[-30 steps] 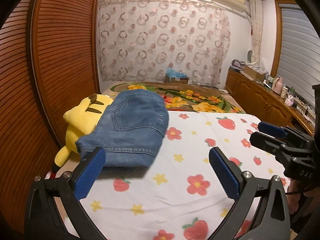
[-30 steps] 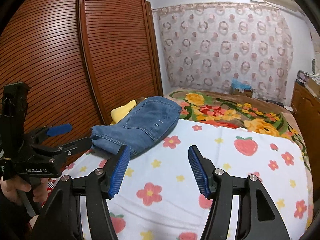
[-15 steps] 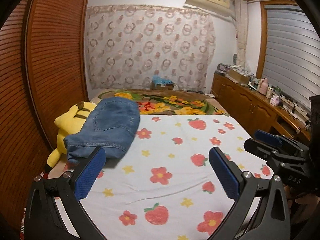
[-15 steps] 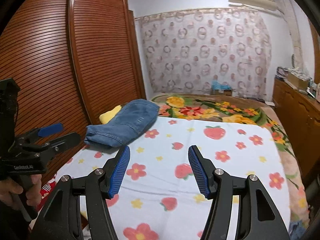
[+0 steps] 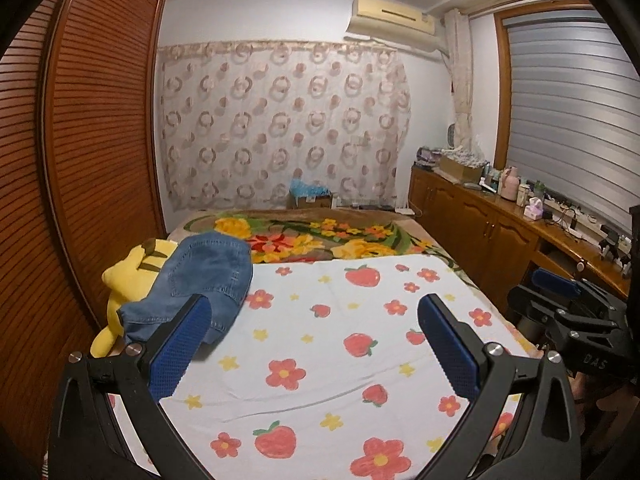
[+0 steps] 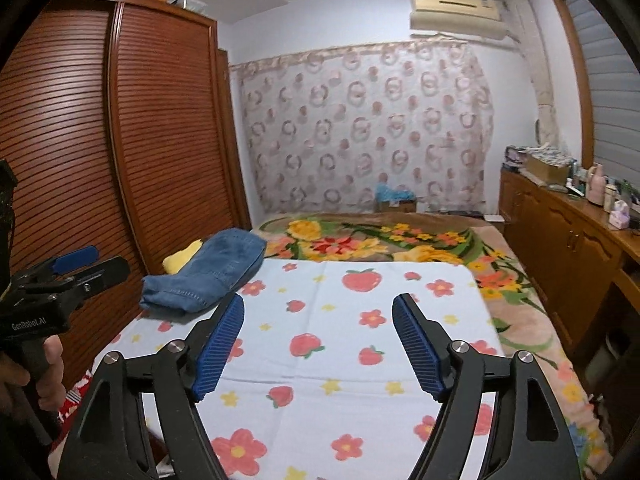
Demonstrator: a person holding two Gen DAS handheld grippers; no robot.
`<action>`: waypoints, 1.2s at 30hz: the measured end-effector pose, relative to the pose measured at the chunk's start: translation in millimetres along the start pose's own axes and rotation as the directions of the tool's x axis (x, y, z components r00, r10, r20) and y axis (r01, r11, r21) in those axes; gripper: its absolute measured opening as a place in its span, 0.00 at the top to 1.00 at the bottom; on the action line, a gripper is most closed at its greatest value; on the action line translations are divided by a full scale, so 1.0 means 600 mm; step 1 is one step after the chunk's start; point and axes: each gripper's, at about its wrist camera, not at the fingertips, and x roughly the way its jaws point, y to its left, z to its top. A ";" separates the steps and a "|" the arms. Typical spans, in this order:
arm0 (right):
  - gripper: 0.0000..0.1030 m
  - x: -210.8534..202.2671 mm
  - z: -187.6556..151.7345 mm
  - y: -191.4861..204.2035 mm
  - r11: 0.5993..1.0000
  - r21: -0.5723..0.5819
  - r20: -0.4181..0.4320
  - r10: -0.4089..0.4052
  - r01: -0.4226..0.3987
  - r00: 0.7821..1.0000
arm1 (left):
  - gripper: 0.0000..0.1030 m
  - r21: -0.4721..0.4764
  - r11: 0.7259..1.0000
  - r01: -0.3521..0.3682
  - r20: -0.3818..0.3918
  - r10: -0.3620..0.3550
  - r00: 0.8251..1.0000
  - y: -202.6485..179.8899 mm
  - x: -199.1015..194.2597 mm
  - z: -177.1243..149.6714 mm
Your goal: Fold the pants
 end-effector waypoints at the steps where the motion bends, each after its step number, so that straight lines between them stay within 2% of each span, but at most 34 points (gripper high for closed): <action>1: 0.24 -0.008 -0.001 0.002 1.000 0.002 0.006 -0.004 0.004 1.000 | 0.00 0.001 1.000 0.000 0.006 0.000 1.000 -0.003 -0.004 0.001; 7: 0.24 -0.037 -0.014 0.010 0.999 0.032 0.027 -0.019 0.018 0.999 | 0.00 0.004 1.000 -0.005 0.014 0.005 1.000 -0.009 -0.012 0.001; 17: 0.24 -0.056 -0.029 0.032 0.997 0.004 0.063 -0.081 0.081 0.995 | 0.00 0.006 1.000 -0.020 -0.001 0.020 1.000 -0.012 -0.030 -0.010; 36: 0.23 -0.049 -0.036 0.012 0.997 0.009 0.051 -0.074 0.074 0.996 | 0.00 0.004 1.000 -0.027 0.001 0.027 1.000 -0.004 -0.031 -0.022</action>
